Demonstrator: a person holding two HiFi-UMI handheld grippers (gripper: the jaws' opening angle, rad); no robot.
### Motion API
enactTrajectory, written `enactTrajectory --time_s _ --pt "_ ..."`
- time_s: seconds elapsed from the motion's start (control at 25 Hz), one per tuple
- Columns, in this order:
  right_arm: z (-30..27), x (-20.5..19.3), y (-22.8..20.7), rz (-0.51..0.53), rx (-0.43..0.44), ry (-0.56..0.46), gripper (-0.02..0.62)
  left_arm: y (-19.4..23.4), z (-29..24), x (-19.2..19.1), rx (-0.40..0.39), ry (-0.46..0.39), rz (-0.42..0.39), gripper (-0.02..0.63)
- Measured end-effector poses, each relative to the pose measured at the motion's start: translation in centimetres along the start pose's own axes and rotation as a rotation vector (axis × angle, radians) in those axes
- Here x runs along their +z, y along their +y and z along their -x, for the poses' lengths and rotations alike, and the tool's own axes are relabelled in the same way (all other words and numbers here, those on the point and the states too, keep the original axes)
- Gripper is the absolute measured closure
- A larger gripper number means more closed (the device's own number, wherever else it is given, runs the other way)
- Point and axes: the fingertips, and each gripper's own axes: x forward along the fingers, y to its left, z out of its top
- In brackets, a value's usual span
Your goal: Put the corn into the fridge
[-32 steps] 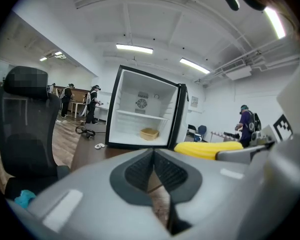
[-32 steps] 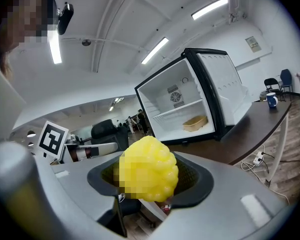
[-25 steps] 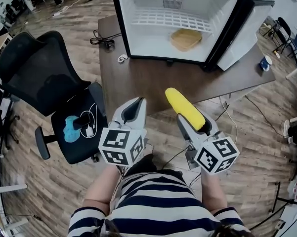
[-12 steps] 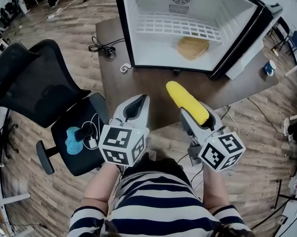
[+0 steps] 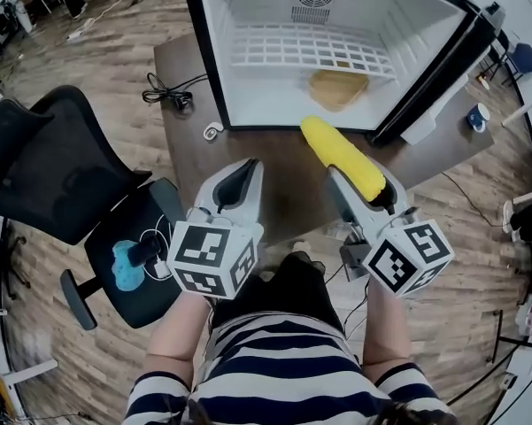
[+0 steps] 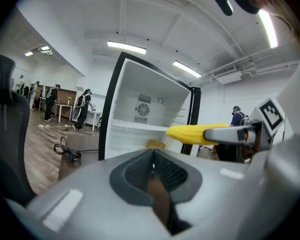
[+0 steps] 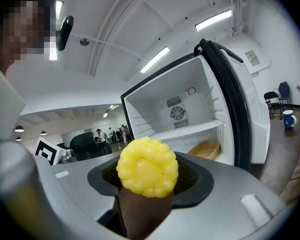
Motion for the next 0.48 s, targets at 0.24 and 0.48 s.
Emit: enactTrajectory --time_s 0.24,0.48 --pt "-2.3 3.6 -2.9 0.046 -0.023 -0.043 0.347 0.3 -3.2 1.9 0.011 -0.032 0.003 0.606" --pt "-4.9 5.9 -6.3 0.074 -0.055 -0.076 0.347 0.4 -6.3 3.3 0.028 -0.051 -0.011 0.606"
